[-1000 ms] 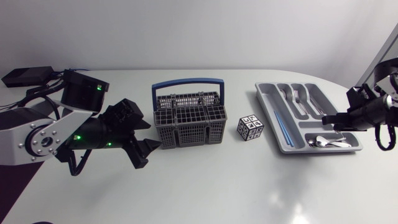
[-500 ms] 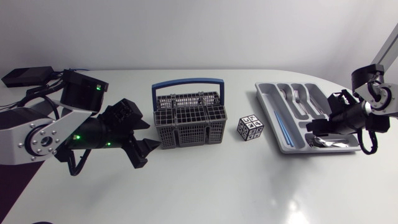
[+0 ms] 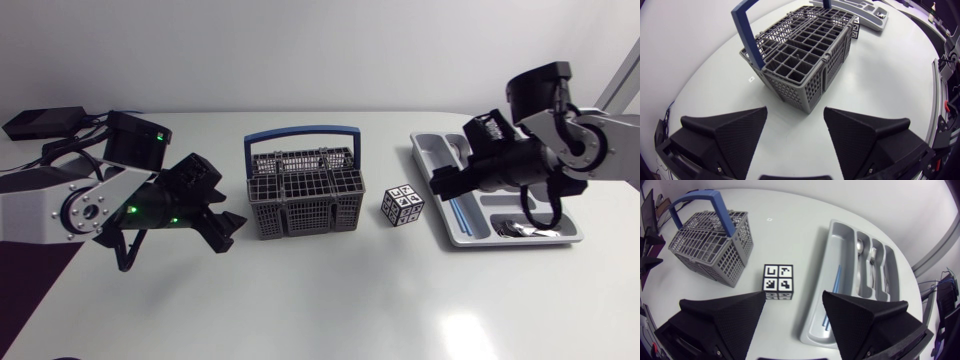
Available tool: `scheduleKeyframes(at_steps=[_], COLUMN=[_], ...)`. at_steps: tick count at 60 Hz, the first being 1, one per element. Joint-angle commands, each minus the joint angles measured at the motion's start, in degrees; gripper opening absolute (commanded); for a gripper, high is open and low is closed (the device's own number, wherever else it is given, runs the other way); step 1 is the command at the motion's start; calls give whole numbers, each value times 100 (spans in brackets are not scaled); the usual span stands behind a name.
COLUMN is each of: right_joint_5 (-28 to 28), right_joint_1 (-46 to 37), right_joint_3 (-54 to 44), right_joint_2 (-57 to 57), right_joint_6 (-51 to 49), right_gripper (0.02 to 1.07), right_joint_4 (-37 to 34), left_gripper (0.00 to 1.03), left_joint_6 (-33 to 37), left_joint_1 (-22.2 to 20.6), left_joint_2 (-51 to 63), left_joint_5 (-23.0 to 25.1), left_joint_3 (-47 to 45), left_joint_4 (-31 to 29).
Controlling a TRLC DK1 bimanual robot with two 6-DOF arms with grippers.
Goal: Transfer all utensils from the basket to the drawer tray.
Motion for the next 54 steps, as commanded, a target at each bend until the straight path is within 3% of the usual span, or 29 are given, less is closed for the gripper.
scheduleKeyframes(at_steps=[1, 26, 54], right_joint_5=[-32, -32, 109], right_joint_1=[342, 1115, 1660], right_joint_3=[275, 1444, 1259], right_joint_2=[437, 2186, 1904], right_joint_6=[297, 683, 877], right_gripper=[85, 85, 85], right_joint_4=[127, 338, 198], left_gripper=[79, 79, 79], left_joint_6=[-154, -172, -163], left_joint_1=[44, 404, 396], left_joint_2=[253, 1105, 1888], left_joint_5=[-89, -168, -168], left_joint_3=[257, 740, 1408], left_joint_4=[107, 449, 572])
